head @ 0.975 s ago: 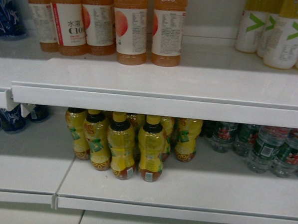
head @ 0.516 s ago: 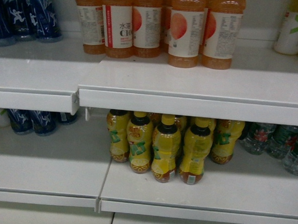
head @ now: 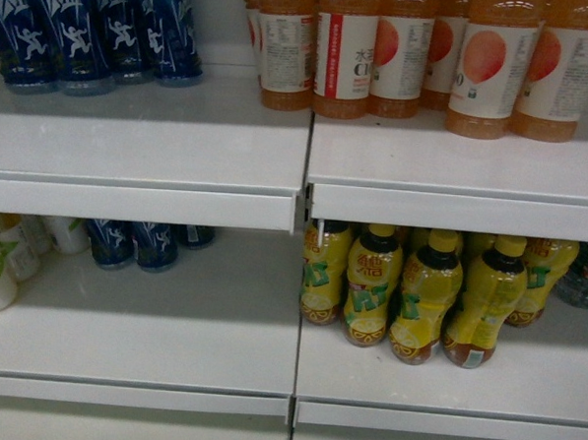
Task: Move water from second to third shelf
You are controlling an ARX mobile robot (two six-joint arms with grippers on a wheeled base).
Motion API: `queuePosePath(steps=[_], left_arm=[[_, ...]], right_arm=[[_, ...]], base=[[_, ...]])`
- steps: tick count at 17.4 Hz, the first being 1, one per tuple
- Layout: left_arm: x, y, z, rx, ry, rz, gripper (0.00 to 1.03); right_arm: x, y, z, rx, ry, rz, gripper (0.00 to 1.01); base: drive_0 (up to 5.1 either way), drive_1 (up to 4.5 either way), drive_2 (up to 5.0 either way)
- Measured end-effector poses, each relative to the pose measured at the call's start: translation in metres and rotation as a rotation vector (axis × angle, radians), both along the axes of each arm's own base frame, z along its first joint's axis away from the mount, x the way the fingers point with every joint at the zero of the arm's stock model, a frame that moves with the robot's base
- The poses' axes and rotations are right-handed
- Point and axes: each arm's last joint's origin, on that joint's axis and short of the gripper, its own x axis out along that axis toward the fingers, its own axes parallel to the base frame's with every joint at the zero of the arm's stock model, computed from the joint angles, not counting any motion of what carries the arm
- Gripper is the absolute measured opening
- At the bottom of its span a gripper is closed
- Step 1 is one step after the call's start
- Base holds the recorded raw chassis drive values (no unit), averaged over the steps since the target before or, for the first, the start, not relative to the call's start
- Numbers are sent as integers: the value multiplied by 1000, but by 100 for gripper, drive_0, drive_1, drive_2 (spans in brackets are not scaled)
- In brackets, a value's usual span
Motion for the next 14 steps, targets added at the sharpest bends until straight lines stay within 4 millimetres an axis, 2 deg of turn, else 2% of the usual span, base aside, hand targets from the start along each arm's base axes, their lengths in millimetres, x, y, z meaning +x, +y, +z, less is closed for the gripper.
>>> queuePosePath(steps=[14], left_arm=[[0,0,0,0,-1,0,98]], right_arm=[[0,0,0,0,-3,0,42]], base=[[-437,213,213]])
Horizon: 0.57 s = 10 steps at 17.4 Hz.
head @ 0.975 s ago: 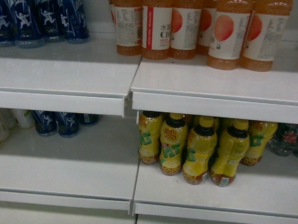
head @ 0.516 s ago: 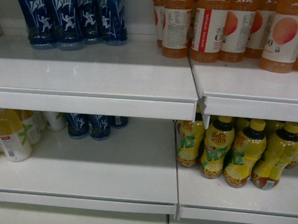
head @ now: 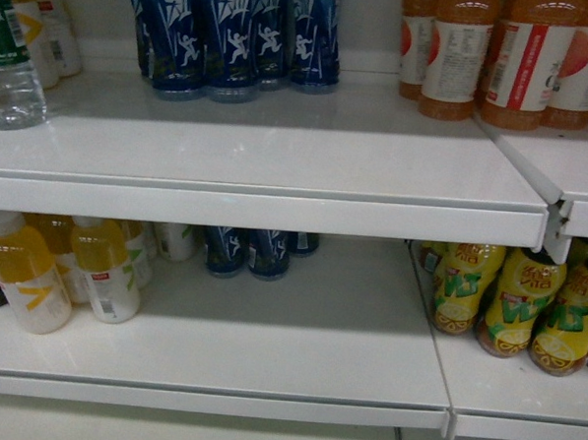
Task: Move water from second to third shelf
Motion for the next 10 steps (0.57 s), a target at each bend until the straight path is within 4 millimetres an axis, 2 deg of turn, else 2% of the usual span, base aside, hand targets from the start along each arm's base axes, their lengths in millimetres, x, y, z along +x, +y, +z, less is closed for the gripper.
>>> queuePosePath(steps=[10], left_arm=[[0,0,0,0,0,0,98]], right_arm=[[0,0,0,0,1,0,42]], base=[[-441,209,209]])
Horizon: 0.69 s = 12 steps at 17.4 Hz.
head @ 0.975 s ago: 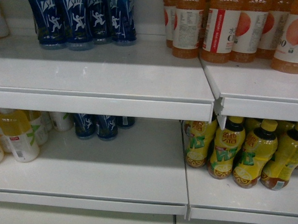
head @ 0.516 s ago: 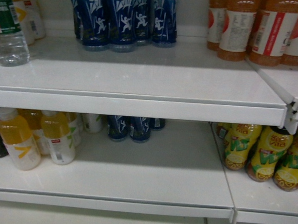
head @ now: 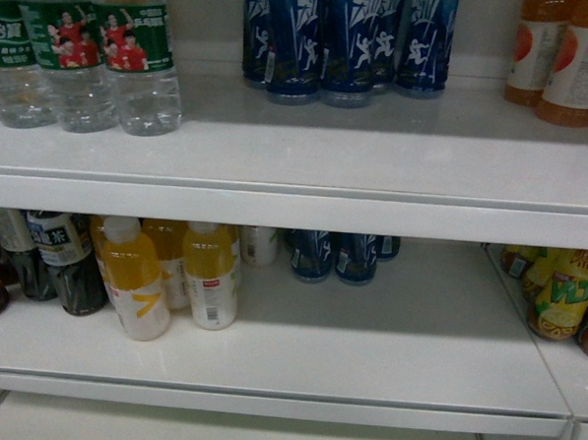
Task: Move water from second to third shelf
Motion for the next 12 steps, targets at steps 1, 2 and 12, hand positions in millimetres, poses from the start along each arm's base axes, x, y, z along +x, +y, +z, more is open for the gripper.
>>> queuePosePath(steps=[1,2,12], left_arm=[[0,0,0,0,1,0,98],[0,0,0,0,0,0,98],[0,0,0,0,0,0,98]], right_arm=[[0,0,0,0,-1,0,42],[0,0,0,0,-1,0,42],[0,0,0,0,2,0,42]], base=[[-435,215,215],[-434,216,216],[-430,220,220]])
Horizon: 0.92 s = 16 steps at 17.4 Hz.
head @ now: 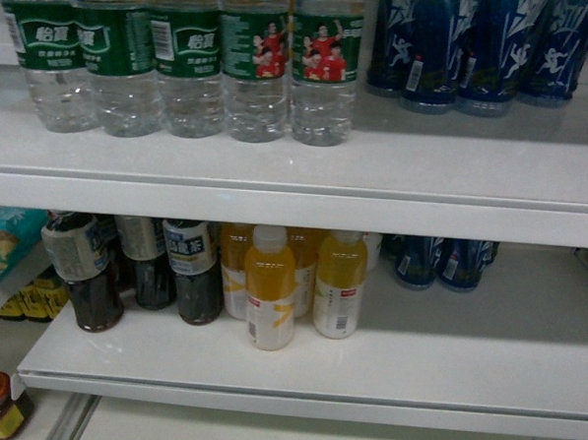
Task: Move water from second to third shelf
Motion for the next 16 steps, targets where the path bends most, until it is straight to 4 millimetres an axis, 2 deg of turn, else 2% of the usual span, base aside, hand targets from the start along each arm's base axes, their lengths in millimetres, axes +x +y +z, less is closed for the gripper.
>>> queuePosePath(steps=[16], left_arm=[[0,0,0,0,0,0,98]], right_arm=[[0,0,0,0,0,1,42]], base=[[-439,211,211]])
